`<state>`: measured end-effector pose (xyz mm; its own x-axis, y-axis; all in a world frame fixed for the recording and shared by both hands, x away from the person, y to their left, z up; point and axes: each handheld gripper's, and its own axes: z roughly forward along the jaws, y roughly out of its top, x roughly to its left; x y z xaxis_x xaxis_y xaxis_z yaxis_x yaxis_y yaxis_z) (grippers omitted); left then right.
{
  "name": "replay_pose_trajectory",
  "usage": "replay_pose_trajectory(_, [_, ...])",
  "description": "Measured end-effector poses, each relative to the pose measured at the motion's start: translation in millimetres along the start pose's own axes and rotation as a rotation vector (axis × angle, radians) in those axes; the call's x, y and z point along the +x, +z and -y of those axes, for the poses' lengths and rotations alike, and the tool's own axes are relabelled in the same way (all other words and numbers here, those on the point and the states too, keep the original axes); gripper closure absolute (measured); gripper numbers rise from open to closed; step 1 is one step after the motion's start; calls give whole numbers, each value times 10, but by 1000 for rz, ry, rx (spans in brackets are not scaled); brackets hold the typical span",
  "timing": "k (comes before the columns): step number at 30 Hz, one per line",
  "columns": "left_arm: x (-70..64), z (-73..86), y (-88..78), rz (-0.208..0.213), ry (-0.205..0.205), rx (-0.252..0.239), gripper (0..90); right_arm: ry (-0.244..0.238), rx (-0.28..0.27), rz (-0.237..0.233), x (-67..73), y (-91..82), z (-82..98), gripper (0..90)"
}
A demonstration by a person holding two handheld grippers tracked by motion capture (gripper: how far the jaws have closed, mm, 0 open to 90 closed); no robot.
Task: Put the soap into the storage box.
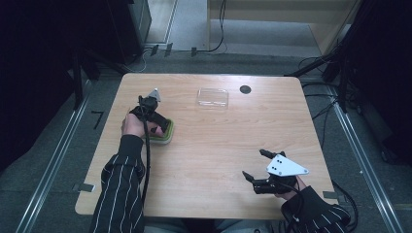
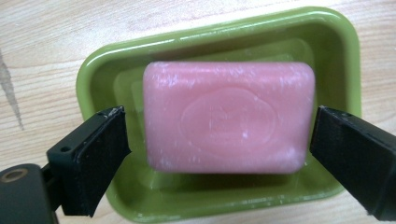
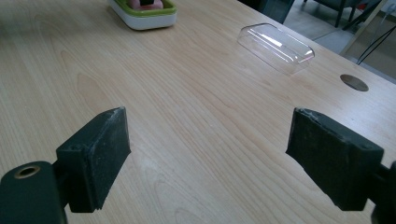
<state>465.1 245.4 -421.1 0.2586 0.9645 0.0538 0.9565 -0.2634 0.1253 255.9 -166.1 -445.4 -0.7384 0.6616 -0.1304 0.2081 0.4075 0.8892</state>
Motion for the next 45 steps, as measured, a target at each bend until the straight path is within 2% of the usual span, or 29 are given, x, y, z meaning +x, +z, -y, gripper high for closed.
replay_pose_trajectory(7, [-13,118,-157,-5,18,-35,46,4,1,9,4,-16,7,138])
replay_pose_trajectory(13, [-34,221,-232,-11,40,-46,45,4,1,10,1,-20,10,138])
replay_pose_trajectory(19, [-85,374,-315,2,61,-74,44,6,1,9,5,-20,8,138])
replay_pose_trajectory(21, [-121,466,-338,0,81,-79,44,5,0,11,2,-20,9,138])
replay_pose_trajectory(26, [-165,586,-369,-6,111,-84,42,4,0,9,4,-20,9,138])
replay_pose_trajectory(35, [-210,813,-438,-13,120,-122,41,6,1,7,8,-20,7,138])
replay_pose_trajectory(41, [-232,954,-432,-11,119,-146,41,4,0,8,7,-22,7,138])
replay_pose_trajectory(45, [-246,1036,-392,-4,122,-144,41,5,0,10,5,-20,8,138])
